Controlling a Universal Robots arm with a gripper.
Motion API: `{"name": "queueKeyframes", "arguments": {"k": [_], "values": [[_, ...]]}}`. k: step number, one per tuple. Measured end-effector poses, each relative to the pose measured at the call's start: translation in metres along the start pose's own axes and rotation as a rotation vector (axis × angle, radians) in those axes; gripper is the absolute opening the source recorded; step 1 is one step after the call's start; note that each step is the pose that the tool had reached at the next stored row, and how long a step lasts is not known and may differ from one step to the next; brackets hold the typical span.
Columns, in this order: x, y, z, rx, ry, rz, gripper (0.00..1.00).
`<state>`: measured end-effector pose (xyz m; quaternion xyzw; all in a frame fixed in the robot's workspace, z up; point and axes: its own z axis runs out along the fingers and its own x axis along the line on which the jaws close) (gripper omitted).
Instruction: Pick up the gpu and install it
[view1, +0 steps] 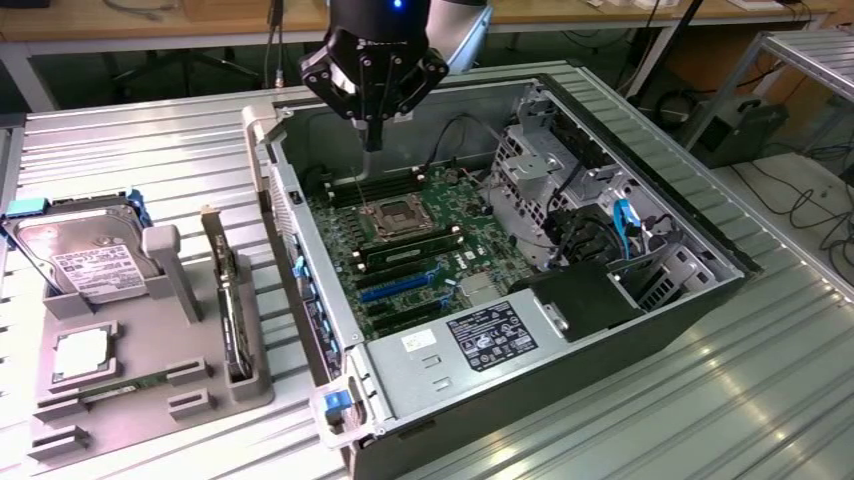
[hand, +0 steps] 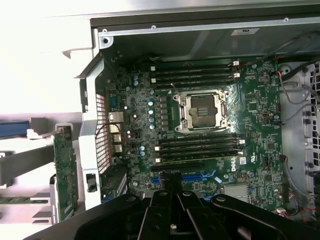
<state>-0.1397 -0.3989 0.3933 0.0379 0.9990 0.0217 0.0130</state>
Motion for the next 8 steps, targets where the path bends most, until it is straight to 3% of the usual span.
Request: {"name": "queueKeyframes", "arguments": {"k": [8], "values": [[0.0016,-0.0001,0.0,0.0,0.0,0.0,0.11]]}}
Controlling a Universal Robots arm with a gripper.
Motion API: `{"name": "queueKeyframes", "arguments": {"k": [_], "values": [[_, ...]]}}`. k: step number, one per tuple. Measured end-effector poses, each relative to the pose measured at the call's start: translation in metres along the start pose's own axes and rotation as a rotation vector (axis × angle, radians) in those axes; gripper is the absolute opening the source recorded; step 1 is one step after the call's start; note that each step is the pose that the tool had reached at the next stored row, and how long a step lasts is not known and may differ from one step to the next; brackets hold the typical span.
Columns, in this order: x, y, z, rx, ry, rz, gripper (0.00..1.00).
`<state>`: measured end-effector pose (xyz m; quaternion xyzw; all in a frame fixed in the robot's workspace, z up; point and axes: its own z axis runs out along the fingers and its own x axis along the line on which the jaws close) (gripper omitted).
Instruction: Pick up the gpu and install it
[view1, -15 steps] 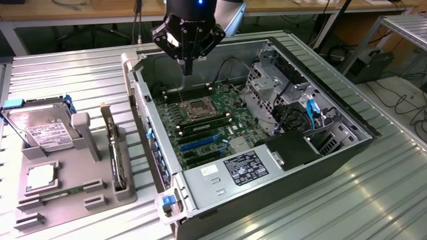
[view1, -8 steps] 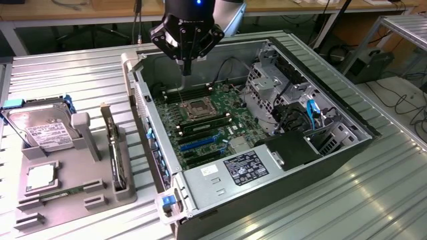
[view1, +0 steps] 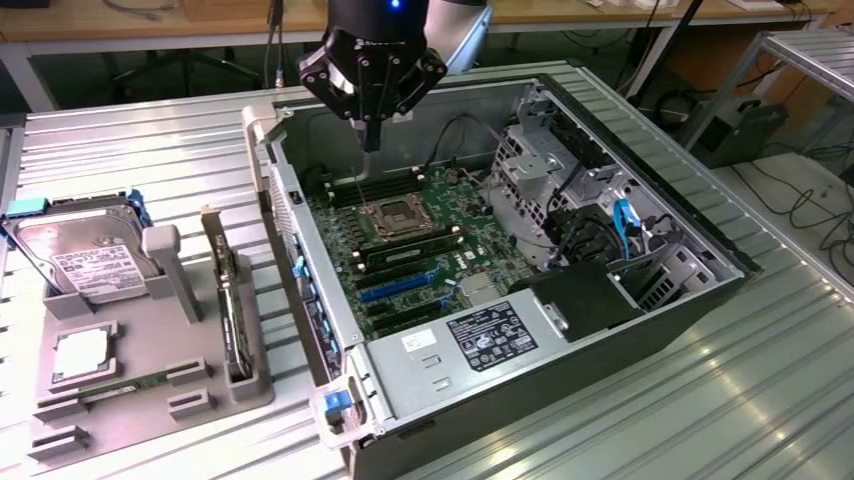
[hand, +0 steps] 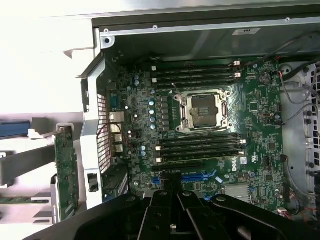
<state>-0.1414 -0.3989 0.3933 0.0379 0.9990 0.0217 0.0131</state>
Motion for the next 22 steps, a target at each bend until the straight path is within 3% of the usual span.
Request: {"name": "queueKeyframes", "arguments": {"k": [22], "values": [[0.0056,-0.0004,-0.0002,0.0,0.0,0.0,0.11]]}}
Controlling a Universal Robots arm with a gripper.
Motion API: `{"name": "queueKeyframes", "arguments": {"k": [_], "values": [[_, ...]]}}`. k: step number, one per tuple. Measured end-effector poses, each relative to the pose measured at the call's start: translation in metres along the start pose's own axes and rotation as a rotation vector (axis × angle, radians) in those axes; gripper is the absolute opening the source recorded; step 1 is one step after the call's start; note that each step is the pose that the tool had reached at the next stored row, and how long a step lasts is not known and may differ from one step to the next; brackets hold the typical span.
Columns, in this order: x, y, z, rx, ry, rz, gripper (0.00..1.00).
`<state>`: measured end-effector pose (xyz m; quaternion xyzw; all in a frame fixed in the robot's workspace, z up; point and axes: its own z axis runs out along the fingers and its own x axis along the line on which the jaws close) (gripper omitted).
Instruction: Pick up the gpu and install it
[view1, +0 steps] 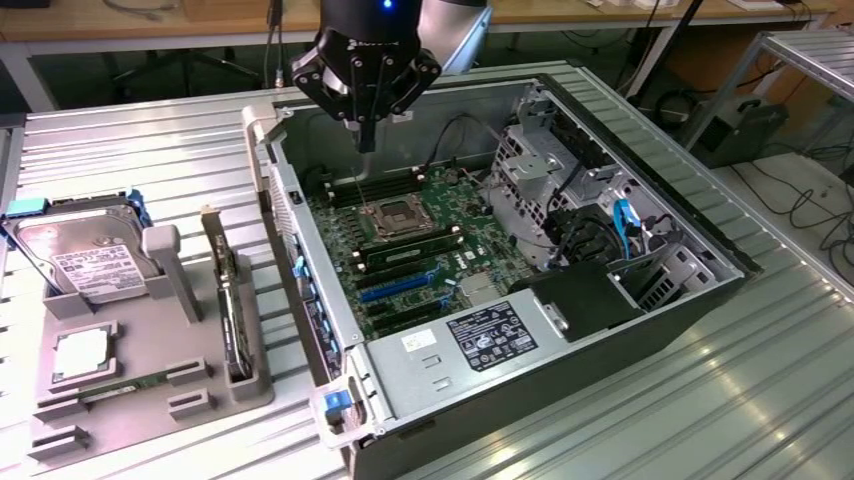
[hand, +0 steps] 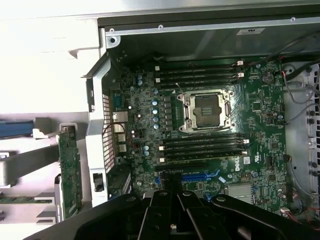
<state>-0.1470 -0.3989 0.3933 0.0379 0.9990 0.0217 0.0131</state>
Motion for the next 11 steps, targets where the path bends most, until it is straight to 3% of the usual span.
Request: {"name": "queueKeyframes", "arguments": {"k": [11], "values": [[0.0056,-0.0004,-0.0002,0.0,0.0,0.0,0.11]]}}
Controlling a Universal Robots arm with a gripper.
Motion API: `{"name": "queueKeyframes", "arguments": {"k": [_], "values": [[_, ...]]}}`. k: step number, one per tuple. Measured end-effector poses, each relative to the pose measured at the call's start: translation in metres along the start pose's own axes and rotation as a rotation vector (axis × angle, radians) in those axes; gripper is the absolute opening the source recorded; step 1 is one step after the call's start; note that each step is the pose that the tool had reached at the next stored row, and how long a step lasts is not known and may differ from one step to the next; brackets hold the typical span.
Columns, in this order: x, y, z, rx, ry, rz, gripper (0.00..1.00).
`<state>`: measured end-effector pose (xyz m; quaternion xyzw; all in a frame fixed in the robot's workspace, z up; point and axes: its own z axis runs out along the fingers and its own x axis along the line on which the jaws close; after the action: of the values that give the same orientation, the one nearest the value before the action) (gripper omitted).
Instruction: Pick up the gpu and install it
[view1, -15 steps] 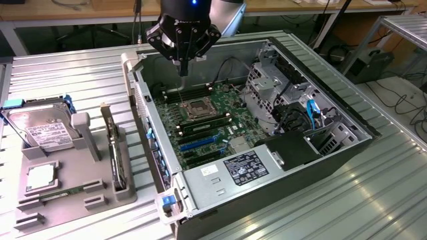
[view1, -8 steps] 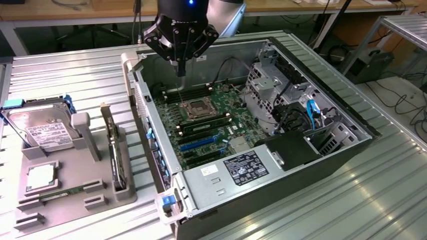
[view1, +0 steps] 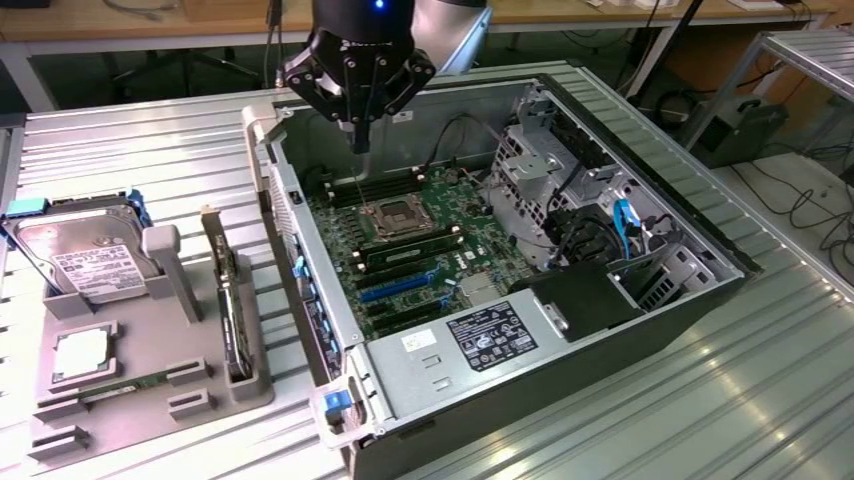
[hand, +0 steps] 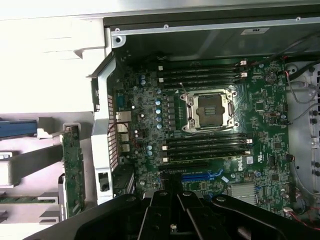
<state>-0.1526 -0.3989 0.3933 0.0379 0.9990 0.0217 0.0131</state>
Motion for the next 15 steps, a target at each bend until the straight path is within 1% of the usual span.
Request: {"name": "queueKeyframes", "arguments": {"k": [15], "values": [[0.0027,-0.0002,-0.0001,0.0,0.0,0.0,0.11]]}}
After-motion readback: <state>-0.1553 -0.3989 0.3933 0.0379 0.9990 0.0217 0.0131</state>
